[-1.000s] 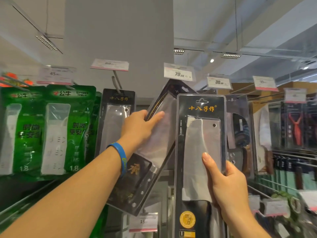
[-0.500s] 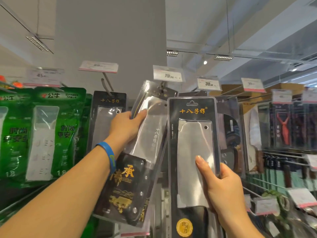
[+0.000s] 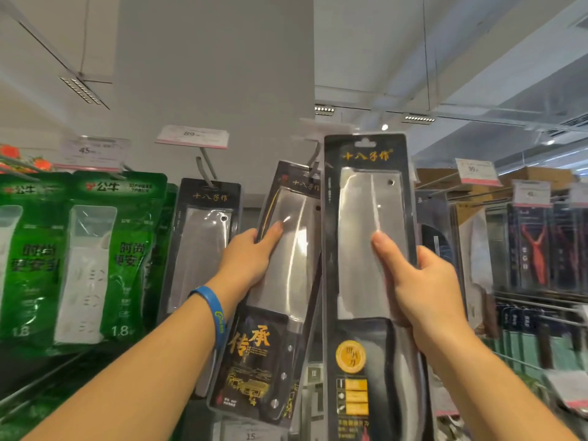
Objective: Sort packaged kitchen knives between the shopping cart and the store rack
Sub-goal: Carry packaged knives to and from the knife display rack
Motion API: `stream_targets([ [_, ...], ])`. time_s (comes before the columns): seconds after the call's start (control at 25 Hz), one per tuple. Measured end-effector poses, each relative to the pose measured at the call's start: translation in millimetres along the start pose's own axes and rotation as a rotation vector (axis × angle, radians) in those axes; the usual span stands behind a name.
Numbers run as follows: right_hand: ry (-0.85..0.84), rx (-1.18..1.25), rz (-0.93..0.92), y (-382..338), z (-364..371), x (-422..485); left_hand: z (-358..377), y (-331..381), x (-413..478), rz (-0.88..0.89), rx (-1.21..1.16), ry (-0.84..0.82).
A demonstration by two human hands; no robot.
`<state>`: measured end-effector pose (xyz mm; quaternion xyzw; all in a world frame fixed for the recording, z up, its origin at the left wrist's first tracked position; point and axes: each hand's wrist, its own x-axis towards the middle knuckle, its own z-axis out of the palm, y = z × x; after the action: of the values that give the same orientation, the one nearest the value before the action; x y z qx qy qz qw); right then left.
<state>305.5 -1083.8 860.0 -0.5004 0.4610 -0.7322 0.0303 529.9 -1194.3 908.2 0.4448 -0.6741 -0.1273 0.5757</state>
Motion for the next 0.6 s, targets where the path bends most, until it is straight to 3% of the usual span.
stream_targets([
  [0.16,-0.038,0.012,-0.009,-14,-6,14,13,1,6,-0.116,-0.019,-0.071],
  [0.28,-0.064,-0.001,-0.009,-16,-8,17,27,10,7,-0.356,-0.134,-0.284],
  [0.36,-0.048,-0.016,-0.014,-15,-12,16,29,17,10,-0.458,-0.066,-0.369],
  [0.52,-0.058,-0.015,0.008,-6,-19,10,19,-4,12,-0.269,0.396,-0.239],
  [0.6,-0.073,0.0,0.022,4,-21,5,15,-22,-1,-0.172,0.352,-0.17],
])
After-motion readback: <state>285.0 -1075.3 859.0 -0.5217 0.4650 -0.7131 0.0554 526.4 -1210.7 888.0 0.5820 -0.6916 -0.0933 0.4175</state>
